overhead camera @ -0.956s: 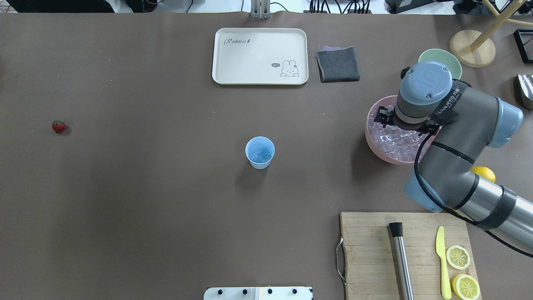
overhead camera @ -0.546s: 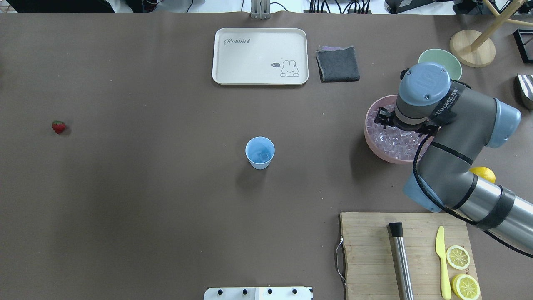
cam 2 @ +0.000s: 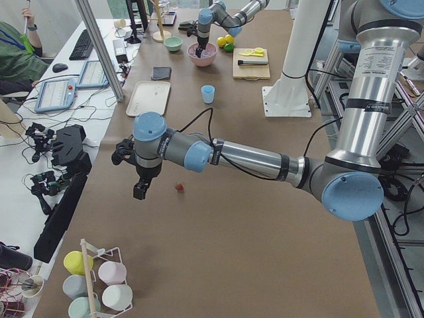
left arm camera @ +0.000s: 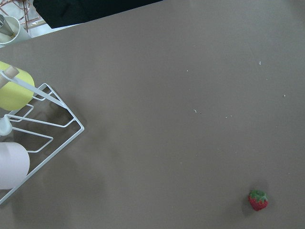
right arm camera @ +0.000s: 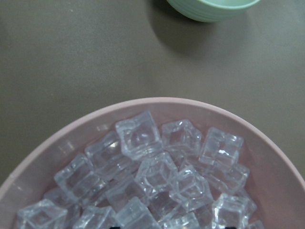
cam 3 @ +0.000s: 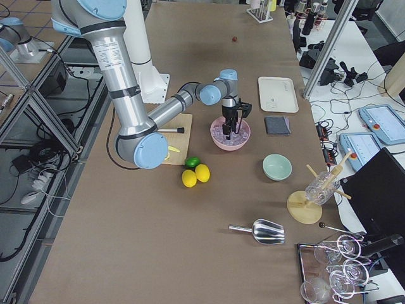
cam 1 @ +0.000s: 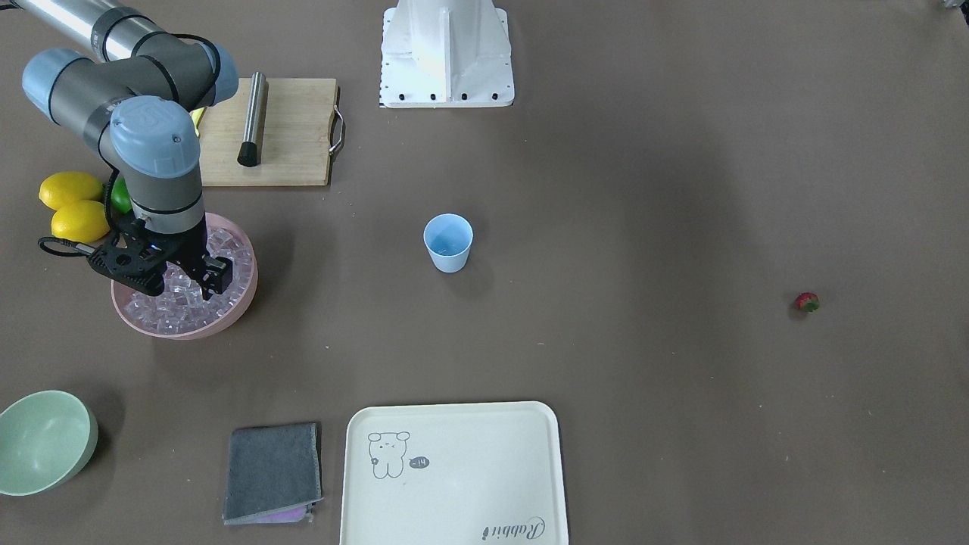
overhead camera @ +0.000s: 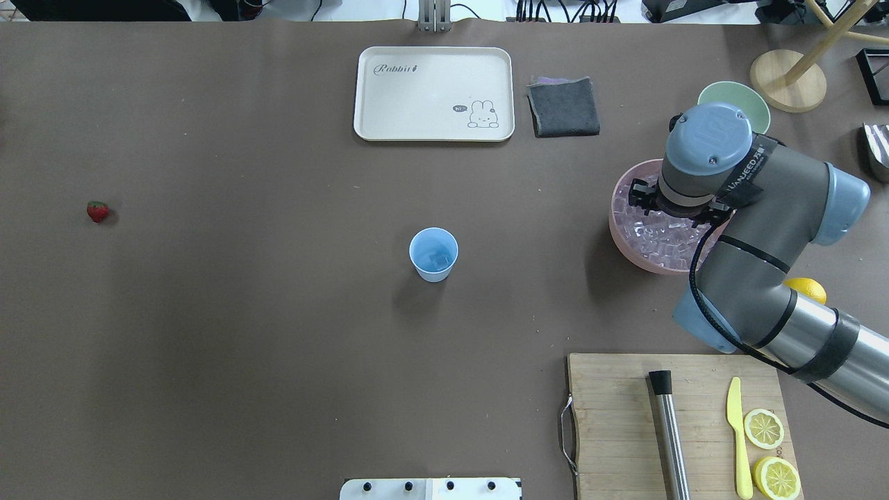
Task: Put ice and strawberries in cup
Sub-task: 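Lower the right gripper into the bowl and grasp another ice cube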
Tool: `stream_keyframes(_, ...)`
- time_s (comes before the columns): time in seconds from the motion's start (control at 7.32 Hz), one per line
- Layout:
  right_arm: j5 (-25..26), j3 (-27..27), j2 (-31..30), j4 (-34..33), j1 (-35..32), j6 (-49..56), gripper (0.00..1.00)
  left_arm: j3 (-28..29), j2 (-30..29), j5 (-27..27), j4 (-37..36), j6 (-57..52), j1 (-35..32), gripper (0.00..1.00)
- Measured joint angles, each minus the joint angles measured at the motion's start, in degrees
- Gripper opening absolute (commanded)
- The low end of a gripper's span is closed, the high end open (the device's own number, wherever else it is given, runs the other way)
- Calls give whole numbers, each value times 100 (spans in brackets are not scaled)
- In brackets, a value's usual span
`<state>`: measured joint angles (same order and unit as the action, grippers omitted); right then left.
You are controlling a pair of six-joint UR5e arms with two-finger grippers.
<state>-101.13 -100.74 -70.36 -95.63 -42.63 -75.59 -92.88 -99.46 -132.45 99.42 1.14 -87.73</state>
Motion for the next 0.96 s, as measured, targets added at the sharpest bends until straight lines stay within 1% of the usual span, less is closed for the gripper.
stream_keyframes(0.27,10,0,-58,1,-10,32,52,5,-54,4,-3,0,28,98)
stream_keyframes(0.68,6,-3,-129,-4,-31,25,1,1,-127,8,-10,2,93,98)
stream_keyframes(0.96,-13,-51,-126,-2,-72,43,0,-6,-147,8,-5,8,97,98)
